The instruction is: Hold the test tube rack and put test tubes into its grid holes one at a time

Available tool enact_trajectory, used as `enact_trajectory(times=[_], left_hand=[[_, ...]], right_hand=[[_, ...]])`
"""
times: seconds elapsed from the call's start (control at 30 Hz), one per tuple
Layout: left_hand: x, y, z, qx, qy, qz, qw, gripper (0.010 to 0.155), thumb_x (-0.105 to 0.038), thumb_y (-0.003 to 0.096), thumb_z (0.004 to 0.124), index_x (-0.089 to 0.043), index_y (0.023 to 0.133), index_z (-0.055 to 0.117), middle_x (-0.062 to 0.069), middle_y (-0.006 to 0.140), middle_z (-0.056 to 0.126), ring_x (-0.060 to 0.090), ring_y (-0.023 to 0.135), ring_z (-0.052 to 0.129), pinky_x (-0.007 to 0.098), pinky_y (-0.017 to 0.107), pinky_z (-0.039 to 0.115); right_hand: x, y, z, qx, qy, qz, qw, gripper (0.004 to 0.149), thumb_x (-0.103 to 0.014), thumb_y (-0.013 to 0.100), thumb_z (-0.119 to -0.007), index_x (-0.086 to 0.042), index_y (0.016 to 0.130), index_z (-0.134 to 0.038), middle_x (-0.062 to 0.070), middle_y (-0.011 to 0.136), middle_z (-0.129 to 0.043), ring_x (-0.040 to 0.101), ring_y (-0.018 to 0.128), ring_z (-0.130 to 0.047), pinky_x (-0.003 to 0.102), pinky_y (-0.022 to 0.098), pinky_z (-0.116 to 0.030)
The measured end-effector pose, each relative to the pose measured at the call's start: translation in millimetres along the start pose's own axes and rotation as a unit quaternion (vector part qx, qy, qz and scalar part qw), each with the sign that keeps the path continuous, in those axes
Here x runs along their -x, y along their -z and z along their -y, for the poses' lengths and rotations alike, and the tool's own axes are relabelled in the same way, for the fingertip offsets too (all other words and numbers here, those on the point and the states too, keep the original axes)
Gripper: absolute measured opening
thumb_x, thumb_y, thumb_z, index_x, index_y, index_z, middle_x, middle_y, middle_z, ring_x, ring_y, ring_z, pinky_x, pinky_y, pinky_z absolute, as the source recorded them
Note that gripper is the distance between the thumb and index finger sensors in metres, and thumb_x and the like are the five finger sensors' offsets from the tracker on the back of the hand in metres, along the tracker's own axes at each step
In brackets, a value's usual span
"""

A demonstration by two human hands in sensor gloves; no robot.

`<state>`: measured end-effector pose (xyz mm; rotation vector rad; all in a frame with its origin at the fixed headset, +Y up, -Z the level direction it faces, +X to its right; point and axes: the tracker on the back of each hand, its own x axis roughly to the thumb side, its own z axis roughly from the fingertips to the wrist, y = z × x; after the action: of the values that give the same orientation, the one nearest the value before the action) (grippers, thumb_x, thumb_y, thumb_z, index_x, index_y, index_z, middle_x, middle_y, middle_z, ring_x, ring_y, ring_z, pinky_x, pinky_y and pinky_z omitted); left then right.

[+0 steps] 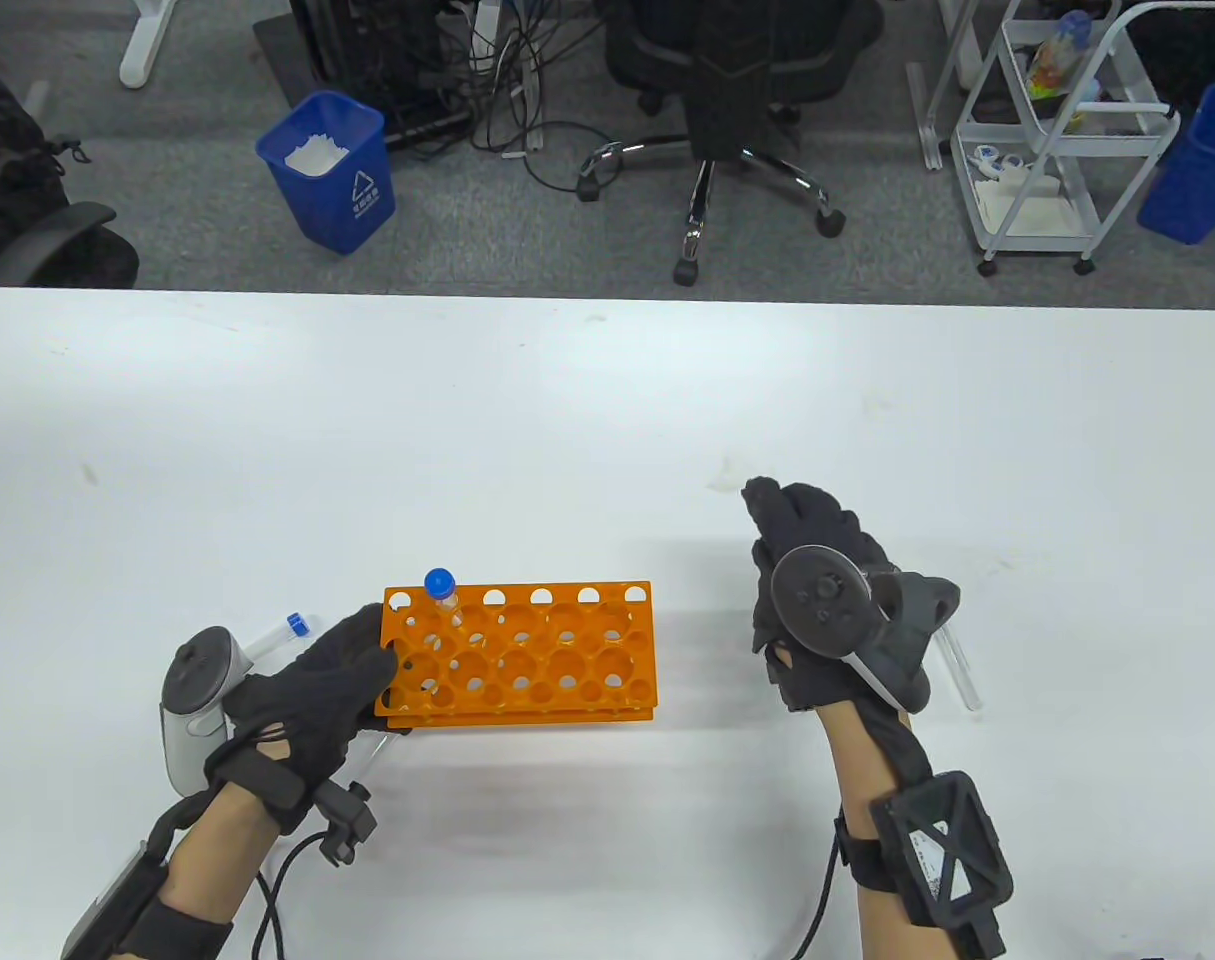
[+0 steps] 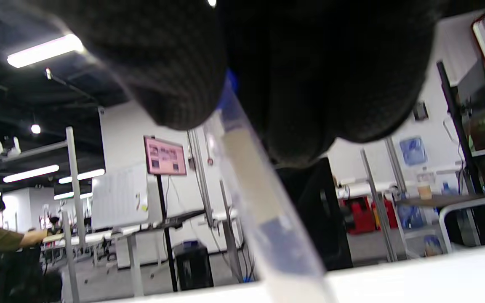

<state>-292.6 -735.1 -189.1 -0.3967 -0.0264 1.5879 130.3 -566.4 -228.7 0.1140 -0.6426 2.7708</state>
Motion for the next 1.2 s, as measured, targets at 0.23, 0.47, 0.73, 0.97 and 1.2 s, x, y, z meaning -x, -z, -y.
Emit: enact_trajectory(times=[0.23, 0.47, 0.73, 0.97, 1.2], left_hand=[[1.2, 0.2, 1.7, 0.002, 0.001, -0.003, 1.0, 0.089, -0.056, 0.0397, 0.085, -0.009, 0.104, 0.046, 0.028, 0.09, 0.071, 0.038, 0.06, 0.105, 0.048, 0.047, 0.089], [1.7, 0.4, 2.4, 0.002, 0.002, -0.004, 1.0, 0.089, -0.056, 0.0397, 0.085, -0.009, 0.104, 0.046, 0.028, 0.09, 0.071, 0.038, 0.06, 0.105, 0.048, 0.047, 0.089], [1.5, 0.5, 2.5, 0.004, 0.003, -0.004, 1.0, 0.09, -0.056, 0.0398, 0.085, -0.009, 0.104, 0.045, 0.028, 0.09, 0.071, 0.038, 0.06, 0.104, 0.048, 0.047, 0.089], [1.2, 0.7, 2.2, 0.003, 0.003, -0.003, 1.0, 0.09, -0.056, 0.0396, 0.085, -0.009, 0.104, 0.045, 0.028, 0.09, 0.071, 0.038, 0.06, 0.105, 0.048, 0.047, 0.089], [1.1, 0.7, 2.1, 0.003, 0.003, -0.002, 1.0, 0.09, -0.056, 0.0398, 0.085, -0.008, 0.104, 0.045, 0.028, 0.09, 0.071, 0.038, 0.06, 0.104, 0.048, 0.047, 0.089]], right_hand=[[-56.9, 7.1, 36.2, 0.034, 0.041, 0.072, 0.996, 0.056, -0.031, 0.032, -0.095, -0.016, 0.085, -0.082, 0.016, 0.075, -0.097, 0.039, 0.053, -0.105, 0.055, 0.038, -0.091], [-114.3, -0.9, 16.6, -0.011, 0.043, 0.158, 0.986, 0.057, -0.034, 0.031, -0.095, -0.015, 0.084, -0.083, 0.015, 0.072, -0.099, 0.037, 0.049, -0.106, 0.053, 0.035, -0.092], [-140.8, -5.4, -19.2, -0.051, 0.01, 0.192, 0.98, 0.058, -0.035, 0.031, -0.095, -0.015, 0.084, -0.083, 0.015, 0.071, -0.099, 0.037, 0.049, -0.106, 0.053, 0.035, -0.092], [-149.5, -10.8, -37.2, -0.075, -0.025, 0.215, 0.973, 0.058, -0.035, 0.031, -0.095, -0.015, 0.084, -0.083, 0.015, 0.072, -0.099, 0.037, 0.049, -0.106, 0.053, 0.035, -0.092], [-153.4, -16.2, -51.3, -0.094, -0.06, 0.224, 0.968, 0.058, -0.036, 0.031, -0.096, -0.015, 0.084, -0.083, 0.014, 0.072, -0.099, 0.037, 0.049, -0.106, 0.053, 0.035, -0.092]])
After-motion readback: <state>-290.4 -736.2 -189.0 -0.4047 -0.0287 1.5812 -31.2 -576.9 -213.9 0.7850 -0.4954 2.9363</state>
